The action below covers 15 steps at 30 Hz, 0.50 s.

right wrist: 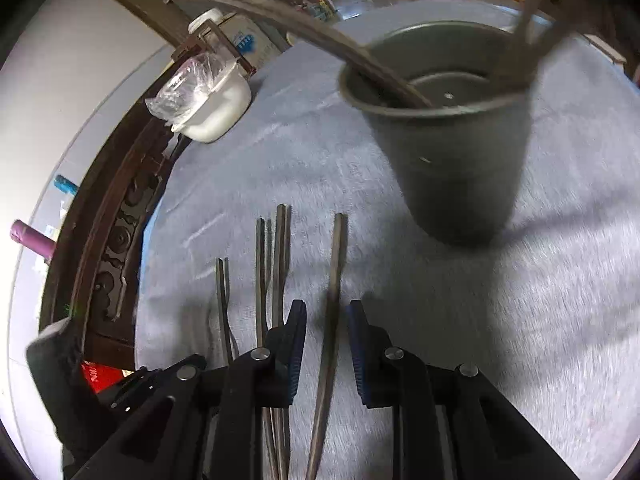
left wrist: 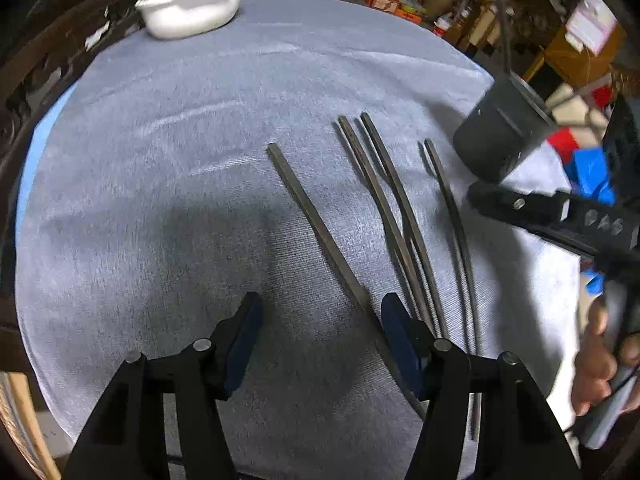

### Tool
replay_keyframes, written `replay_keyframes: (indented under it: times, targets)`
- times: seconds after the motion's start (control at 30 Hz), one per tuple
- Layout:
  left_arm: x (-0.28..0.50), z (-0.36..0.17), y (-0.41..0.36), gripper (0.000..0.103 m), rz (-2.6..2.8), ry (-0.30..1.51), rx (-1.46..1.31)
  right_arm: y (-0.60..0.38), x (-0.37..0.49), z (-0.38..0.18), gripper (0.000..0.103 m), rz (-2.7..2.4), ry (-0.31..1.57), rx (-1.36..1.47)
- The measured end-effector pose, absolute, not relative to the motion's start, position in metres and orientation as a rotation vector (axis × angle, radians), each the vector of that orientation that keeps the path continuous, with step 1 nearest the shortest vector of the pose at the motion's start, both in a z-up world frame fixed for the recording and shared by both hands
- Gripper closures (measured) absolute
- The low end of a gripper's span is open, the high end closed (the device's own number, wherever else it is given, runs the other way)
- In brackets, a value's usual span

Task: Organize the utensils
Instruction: 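Bring both open tools back over the remaining chopsticks, then close the left tool on one chopstick while the right tool grasps another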

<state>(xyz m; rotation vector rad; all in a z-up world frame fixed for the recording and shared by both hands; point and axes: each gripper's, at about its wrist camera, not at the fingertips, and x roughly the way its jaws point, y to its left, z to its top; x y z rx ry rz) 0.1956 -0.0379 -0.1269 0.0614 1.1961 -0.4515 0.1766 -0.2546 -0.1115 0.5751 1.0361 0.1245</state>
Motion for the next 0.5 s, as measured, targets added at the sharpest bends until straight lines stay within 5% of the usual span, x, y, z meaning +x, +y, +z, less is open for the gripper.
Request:
replay_keyframes:
  times: [0.2,0.5]
  targets:
    - [0.215,-0.121,-0.022,0.041,-0.385,1.220,-0.093,-0.244,0.191,-0.113,0.079,0.073,1.055,0.525]
    - [0.232,-0.126,-0.026,0.061,-0.333,1.279,-0.166,-0.243,0.200,-0.115,0.079,0.026,1.098,0.505]
